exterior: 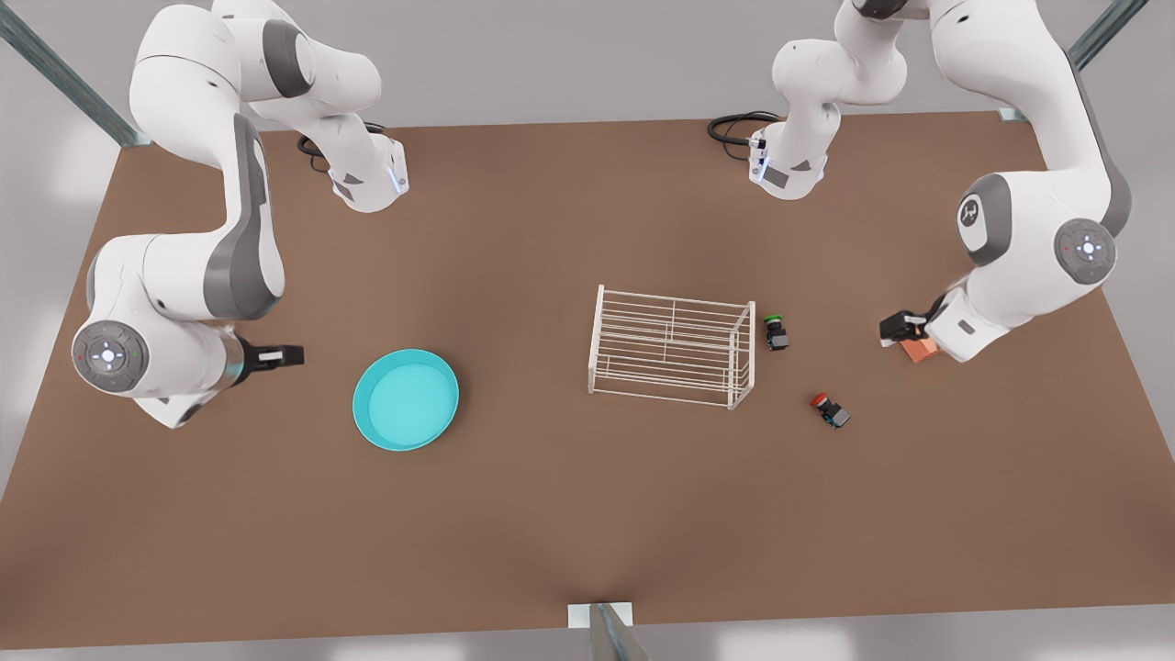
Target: Place the plate on the shelf with right arm and place the red button switch in the plate with left arm
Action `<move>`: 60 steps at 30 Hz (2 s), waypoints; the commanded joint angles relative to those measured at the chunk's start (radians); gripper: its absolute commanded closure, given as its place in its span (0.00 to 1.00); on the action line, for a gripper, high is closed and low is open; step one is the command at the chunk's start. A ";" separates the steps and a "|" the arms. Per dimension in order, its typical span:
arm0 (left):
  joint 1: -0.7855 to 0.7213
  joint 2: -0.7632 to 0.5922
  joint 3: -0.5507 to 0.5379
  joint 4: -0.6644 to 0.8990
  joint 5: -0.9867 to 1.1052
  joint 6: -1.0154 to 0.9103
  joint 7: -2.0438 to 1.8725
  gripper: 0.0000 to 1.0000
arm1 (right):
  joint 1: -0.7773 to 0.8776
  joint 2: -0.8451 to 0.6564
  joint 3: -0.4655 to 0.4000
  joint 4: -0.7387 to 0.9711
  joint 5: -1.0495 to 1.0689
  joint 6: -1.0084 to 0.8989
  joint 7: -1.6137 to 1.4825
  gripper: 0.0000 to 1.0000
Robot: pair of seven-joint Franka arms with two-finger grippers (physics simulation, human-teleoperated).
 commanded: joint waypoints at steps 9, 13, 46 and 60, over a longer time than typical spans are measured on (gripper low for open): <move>-0.037 0.094 -0.039 -0.025 -0.030 0.257 -0.509 0.00 | -0.061 0.113 -0.029 -0.110 0.111 0.259 -0.108 0.00; -0.039 0.187 -0.064 -0.049 -0.058 0.489 -0.706 0.00 | -0.095 0.127 -0.043 -0.263 0.214 0.446 -0.148 0.00; 0.004 0.397 -0.032 -0.215 -0.090 0.667 -0.943 0.00 | 0.021 0.122 -0.057 -0.766 0.407 0.945 -0.237 0.02; 0.013 0.433 -0.027 -0.209 -0.063 0.639 -0.890 0.00 | 0.020 0.120 -0.057 -0.768 0.464 0.931 -0.236 0.73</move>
